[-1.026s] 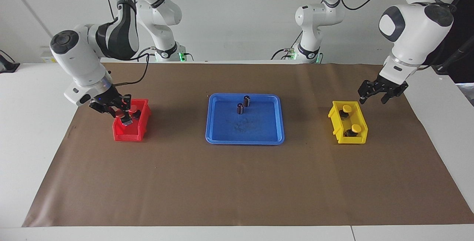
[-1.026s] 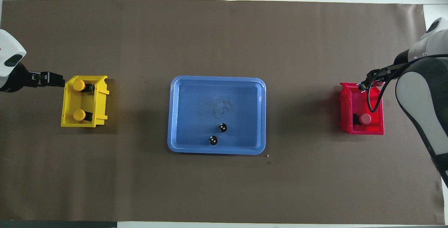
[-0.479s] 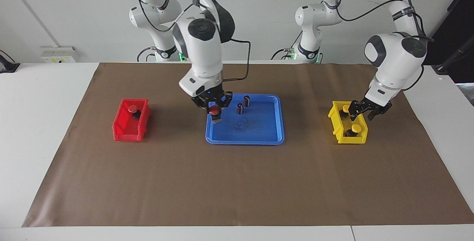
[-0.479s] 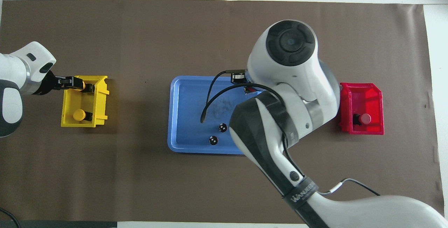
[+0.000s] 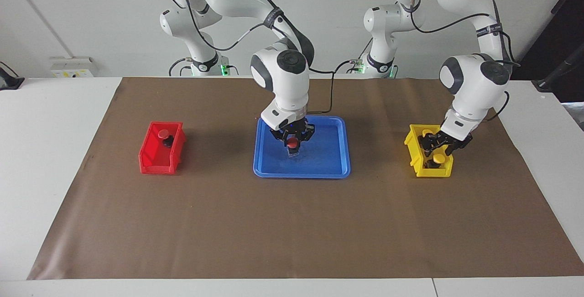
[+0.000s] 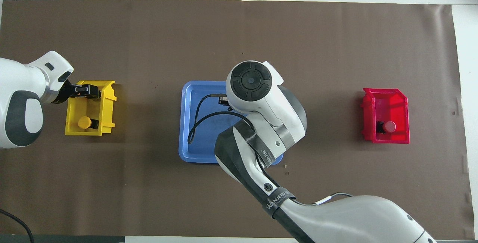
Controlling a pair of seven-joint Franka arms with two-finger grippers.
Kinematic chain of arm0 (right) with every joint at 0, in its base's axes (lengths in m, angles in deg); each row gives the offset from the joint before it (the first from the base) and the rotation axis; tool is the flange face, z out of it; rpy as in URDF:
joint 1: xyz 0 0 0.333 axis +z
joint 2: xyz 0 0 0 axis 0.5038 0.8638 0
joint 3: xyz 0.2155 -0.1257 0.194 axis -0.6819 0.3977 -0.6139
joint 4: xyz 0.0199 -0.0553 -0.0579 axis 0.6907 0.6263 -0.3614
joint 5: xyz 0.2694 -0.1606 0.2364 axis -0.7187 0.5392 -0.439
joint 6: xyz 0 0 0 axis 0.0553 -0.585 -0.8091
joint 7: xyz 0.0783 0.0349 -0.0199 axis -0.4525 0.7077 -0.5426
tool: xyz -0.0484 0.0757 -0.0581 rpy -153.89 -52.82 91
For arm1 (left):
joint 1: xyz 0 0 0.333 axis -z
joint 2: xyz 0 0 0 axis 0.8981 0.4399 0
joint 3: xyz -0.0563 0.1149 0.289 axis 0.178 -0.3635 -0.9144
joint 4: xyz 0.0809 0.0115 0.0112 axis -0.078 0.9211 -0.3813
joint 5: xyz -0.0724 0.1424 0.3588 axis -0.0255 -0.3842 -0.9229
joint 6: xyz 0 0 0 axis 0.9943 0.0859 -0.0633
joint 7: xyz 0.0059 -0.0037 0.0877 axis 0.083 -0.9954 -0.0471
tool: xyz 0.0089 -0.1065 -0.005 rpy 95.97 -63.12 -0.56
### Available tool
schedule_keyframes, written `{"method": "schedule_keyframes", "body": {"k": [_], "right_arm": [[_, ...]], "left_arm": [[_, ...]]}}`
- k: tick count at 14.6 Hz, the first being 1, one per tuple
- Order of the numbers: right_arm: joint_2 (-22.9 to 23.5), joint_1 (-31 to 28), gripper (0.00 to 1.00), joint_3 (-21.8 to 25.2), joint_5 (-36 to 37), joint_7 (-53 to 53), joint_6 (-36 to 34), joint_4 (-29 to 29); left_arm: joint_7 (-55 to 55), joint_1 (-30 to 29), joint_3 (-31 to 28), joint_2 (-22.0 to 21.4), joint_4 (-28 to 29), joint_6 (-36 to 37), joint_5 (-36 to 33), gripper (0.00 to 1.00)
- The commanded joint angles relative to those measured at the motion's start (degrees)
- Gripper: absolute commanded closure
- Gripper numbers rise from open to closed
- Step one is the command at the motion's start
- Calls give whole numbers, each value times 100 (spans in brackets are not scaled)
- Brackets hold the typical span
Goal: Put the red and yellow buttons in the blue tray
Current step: 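Place the red button in the tray while the left gripper grasps yellow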
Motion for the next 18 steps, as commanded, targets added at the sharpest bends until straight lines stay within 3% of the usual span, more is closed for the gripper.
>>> {"method": "schedule_keyframes", "body": {"k": [1,5,6,7,8,10,12,14,15,18], "right_arm": [[-117,78,83,-2,21,229,253,263],[-117,79,74,-2,21,238,772,588],[-126,79,55,-2,21,238,747,580],[-118,70,22,-2,47,238,703,545],[-126,70,0,15,82,229,615,458],[-118,-35,0,24,414,186,3,-155],[-248,-472,0,33,609,-225,-683,-492],[-1019,-1122,0,42,557,-1505,-1203,40],[-1571,-1682,0,24,479,-2285,-1196,583],[-2558,-3001,0,42,-109,-4256,-1196,1701]], "left_arm": [[-161,56,-24,73,88,-213,-128,25],[-153,39,-24,73,88,-240,-128,30],[-153,39,-24,82,88,-249,-119,34],[-161,30,-24,82,88,-249,-128,42],[-170,21,-24,73,80,-249,-119,55],[-161,-14,-24,82,79,-240,-119,83],[-179,-14,-24,82,36,-170,-119,91],[-275,47,-24,65,-156,223,-119,93],[-302,56,-16,-5,-445,809,-119,93],[-311,56,28,-111,-1718,2821,-110,93]]}}
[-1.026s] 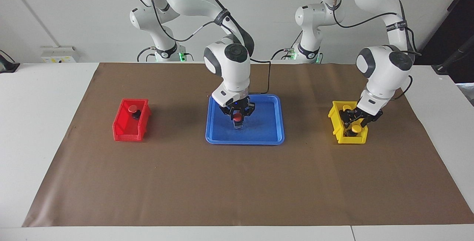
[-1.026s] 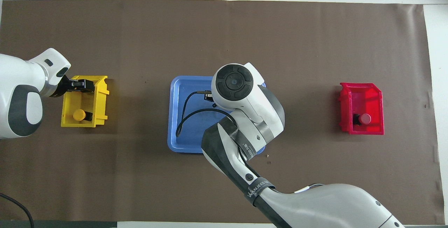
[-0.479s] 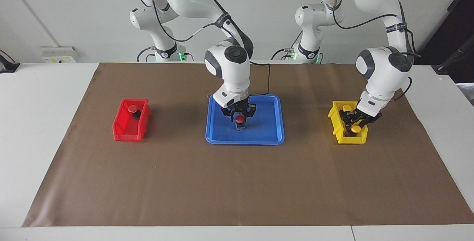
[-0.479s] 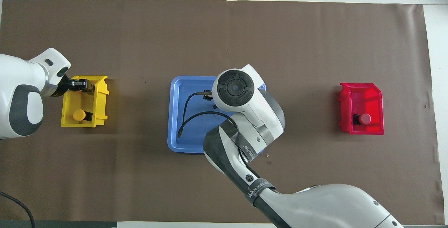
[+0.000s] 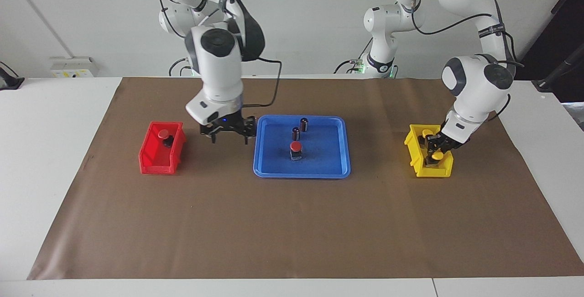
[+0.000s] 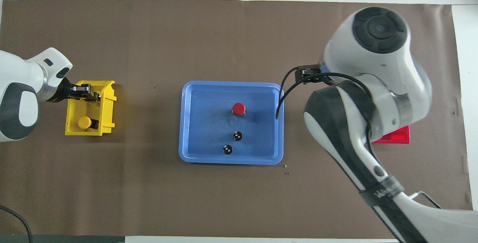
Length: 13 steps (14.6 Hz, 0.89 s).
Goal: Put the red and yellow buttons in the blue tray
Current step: 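Place the yellow button in the tray while the right gripper grasps red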
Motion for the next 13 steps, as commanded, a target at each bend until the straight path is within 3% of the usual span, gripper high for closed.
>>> {"method": "schedule_keyframes", "body": {"k": [1,3,7,10,13], "right_arm": [[-995,-1112,0,-108,-425,-1492,186,1354],[-1136,-1641,2,-99,-444,-2241,447,1767],[-1233,-1924,27,-82,-444,-2393,1353,2507],[-1155,-1942,30,-82,-444,-2376,1669,2718],[-1093,-1872,32,-91,-444,-2051,1917,2842]], "left_arm": [[-175,55,0,-119,-1211,1513,-76,93],[-646,316,9,-58,-1452,1500,108,94],[-2307,1598,18,21,-969,350,136,95],[-3626,2531,18,285,-951,-205,136,95],[-4216,3138,18,513,-925,-443,136,95]]}}
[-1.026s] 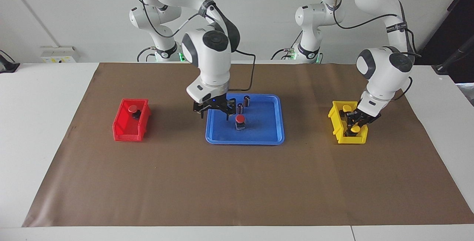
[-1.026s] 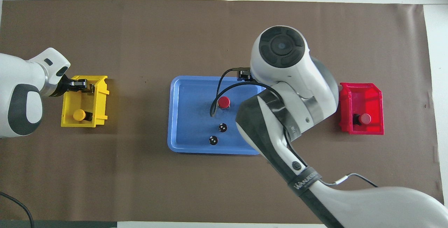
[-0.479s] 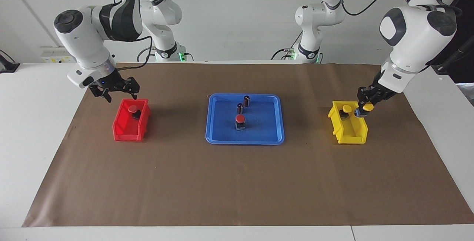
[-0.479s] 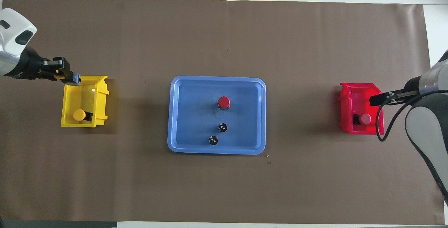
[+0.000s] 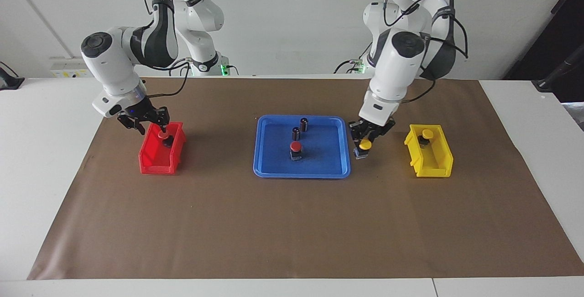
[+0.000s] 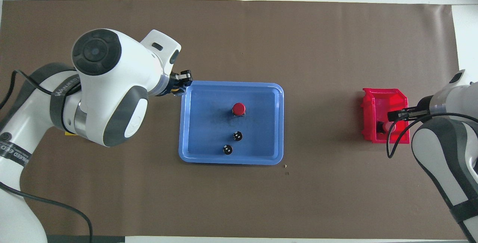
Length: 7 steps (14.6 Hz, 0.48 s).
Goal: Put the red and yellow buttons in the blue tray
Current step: 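Place the yellow button in the tray while the right gripper grasps red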
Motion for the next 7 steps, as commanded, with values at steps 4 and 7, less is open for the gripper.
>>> {"method": "schedule_keyframes", "body": {"k": [4,7], "right_arm": [[30,-58,33,-63,-92,121,533,403],[100,-84,33,-63,-92,103,631,492]], "left_arm": [[-435,620,-110,221,461,-712,43,95],[-557,839,-110,360,541,-846,43,95]]}}
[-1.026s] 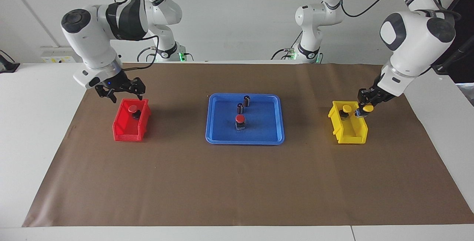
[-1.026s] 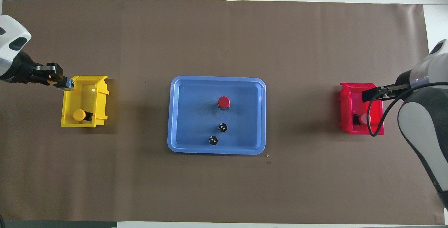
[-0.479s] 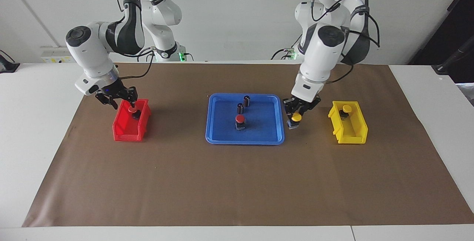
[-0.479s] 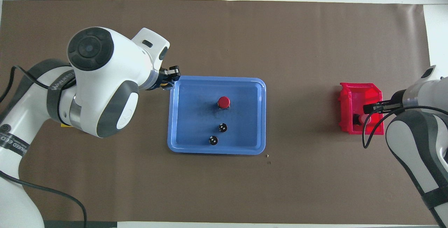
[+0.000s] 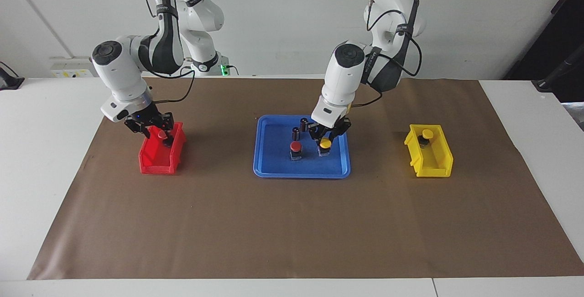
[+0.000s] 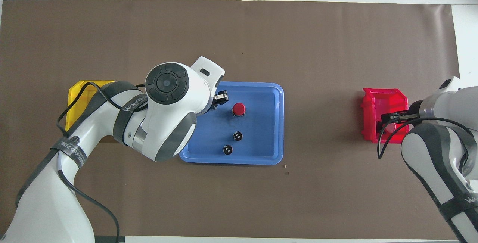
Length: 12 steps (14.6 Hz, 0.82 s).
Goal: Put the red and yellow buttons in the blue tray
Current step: 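Place the yellow button in the tray while the right gripper grasps red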
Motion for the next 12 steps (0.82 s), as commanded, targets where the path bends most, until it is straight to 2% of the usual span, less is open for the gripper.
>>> {"method": "schedule_keyframes", "body": {"k": [1,3,4,5,6,9,10,11,12], "right_arm": [[-26,-80,34,-52,-92,31,166,164],[-35,-89,34,-52,-92,22,307,287],[-26,-115,35,-52,-92,4,316,305],[-26,-106,35,-52,-92,-13,316,322],[-43,-106,37,-52,-92,-13,342,383],[-78,-106,44,-52,-92,-13,623,612],[-87,-106,48,-52,-92,-22,624,613],[-87,-106,56,-52,-92,-31,615,613],[-87,-106,69,-52,-92,-57,623,613]], "left_arm": [[-190,243,-100,94,120,-275,43,95],[-191,252,-100,270,111,-363,43,90],[-191,244,-100,297,111,-450,43,79],[-174,226,-100,306,76,-460,43,55],[-165,217,-109,306,41,-434,43,36],[-130,182,-117,236,-30,-294,34,19],[-112,173,-135,192,-73,-137,34,17],[-103,147,-161,113,-213,100,34,15],[-103,69,-179,78,-336,363,-9,11]]}}
